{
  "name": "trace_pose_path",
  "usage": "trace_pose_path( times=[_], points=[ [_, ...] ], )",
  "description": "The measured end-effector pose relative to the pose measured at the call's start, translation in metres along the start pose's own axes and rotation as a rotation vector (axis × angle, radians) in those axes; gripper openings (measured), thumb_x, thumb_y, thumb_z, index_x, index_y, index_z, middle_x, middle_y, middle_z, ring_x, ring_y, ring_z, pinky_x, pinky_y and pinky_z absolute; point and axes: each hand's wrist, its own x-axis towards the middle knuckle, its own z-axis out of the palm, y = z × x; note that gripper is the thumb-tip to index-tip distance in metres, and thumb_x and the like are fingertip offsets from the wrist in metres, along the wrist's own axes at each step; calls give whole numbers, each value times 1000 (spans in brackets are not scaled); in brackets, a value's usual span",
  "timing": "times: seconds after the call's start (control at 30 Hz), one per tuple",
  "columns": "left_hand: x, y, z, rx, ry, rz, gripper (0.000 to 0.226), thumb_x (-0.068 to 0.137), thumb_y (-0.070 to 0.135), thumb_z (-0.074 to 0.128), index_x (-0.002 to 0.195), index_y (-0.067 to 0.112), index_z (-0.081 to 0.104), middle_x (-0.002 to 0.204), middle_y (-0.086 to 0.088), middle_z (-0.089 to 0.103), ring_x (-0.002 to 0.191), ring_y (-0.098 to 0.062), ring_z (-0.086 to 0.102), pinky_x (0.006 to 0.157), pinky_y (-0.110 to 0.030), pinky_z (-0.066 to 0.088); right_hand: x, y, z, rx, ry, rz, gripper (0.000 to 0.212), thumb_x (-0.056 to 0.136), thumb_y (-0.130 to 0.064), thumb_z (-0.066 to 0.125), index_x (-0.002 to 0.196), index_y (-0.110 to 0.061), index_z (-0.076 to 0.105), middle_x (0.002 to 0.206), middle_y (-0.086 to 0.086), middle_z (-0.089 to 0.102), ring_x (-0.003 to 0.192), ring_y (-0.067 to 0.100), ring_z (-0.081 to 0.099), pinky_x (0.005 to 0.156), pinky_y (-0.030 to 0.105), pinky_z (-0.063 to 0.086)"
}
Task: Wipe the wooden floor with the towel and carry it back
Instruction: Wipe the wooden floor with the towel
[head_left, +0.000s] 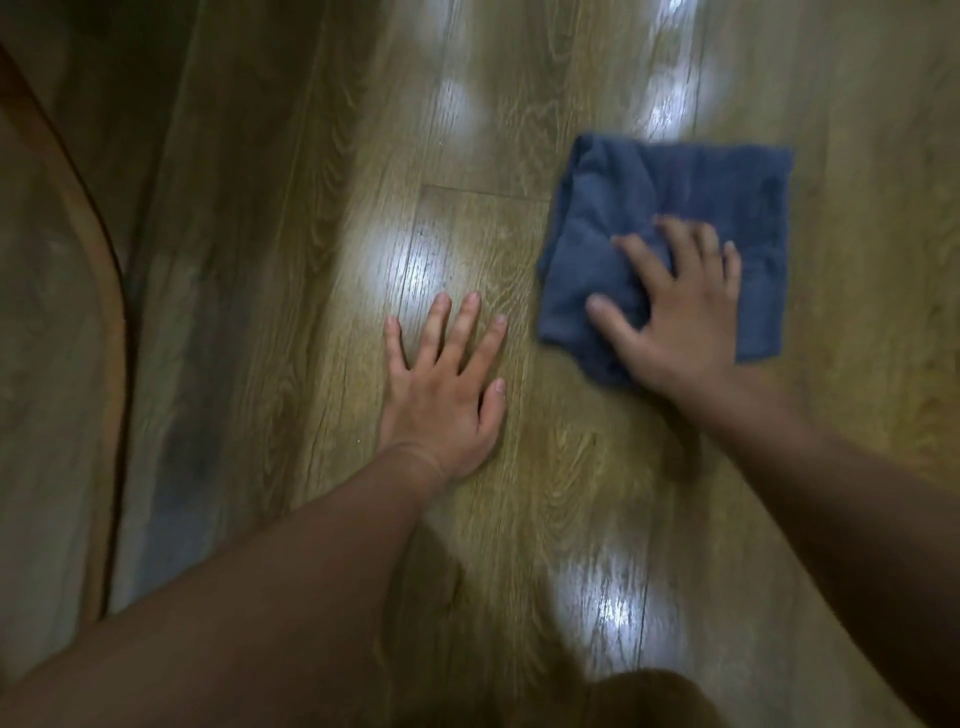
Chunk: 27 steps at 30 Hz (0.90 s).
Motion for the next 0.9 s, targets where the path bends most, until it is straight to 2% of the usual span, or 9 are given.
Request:
trace_pose_path(
  times=[0.2,0.33,0.43,0.5,0.63,0.7,0.77,0.8,0.9],
  points=[
    [0,-1,2,-2,14,16,64,97,49,21,158,30,16,168,-1,6,155,-27,2,118,-66,1,-191,-27,3,51,-117,-212,59,74,-64,63,123,-31,61,139,11,56,134,40,45,112,66,25],
    [0,-1,2,-2,8,10,64,98,49,23,158,30,18,168,-1,5,155,-27,1,118,-66,2,-98,-16,6,-7,-58,-193,75,72,-70,58,138,-36,53,148,11,49,137,40,41,113,62,23],
    [0,0,2,-9,31,20,63,98,49,22,158,31,18,168,0,6,155,-25,-1,118,-66,1,20,-8,10,-66,-11,22,77,80,-74,40,150,-45,35,164,5,26,151,37,17,119,62,10],
    [-3,1,3,-37,64,10,62,98,49,24,158,32,19,168,1,7,155,-24,-1,118,-65,0,82,-10,11,-75,-41,58,75,83,-75,34,153,-47,25,167,2,15,154,36,5,120,64,3],
    [-2,-2,3,-47,62,11,61,99,49,23,157,32,21,168,3,9,155,-20,-1,119,-62,-2,97,-26,13,-65,-79,59,73,86,-75,30,152,-44,27,167,0,14,153,36,3,121,63,0],
    [-4,-1,-4,-341,158,-34,58,95,46,31,149,26,42,161,-1,31,152,-19,18,124,-52,4,55,-32,11,-92,-80,-23,74,85,-75,31,151,-42,31,166,1,18,153,36,8,121,62,3],
    [-11,-10,-19,-720,356,-185,53,91,39,42,134,14,58,148,-7,48,140,-21,40,121,-38,23,-18,-40,11,-73,-81,-161,72,83,-72,40,148,-42,41,163,2,27,151,38,16,119,63,10],
    [-19,-19,-24,-783,457,-251,48,90,34,46,129,11,61,144,-8,52,135,-22,46,117,-37,31,-65,-45,12,-28,-94,-253,71,81,-70,48,146,-40,46,162,3,31,150,39,19,117,65,14],
    [-67,-45,-20,-533,505,-403,40,91,32,47,123,15,64,140,-5,55,127,-25,51,110,-50,35,-207,-62,19,55,-238,-662,72,73,-69,64,139,-41,56,159,4,38,149,43,23,110,72,23]
  ],
)
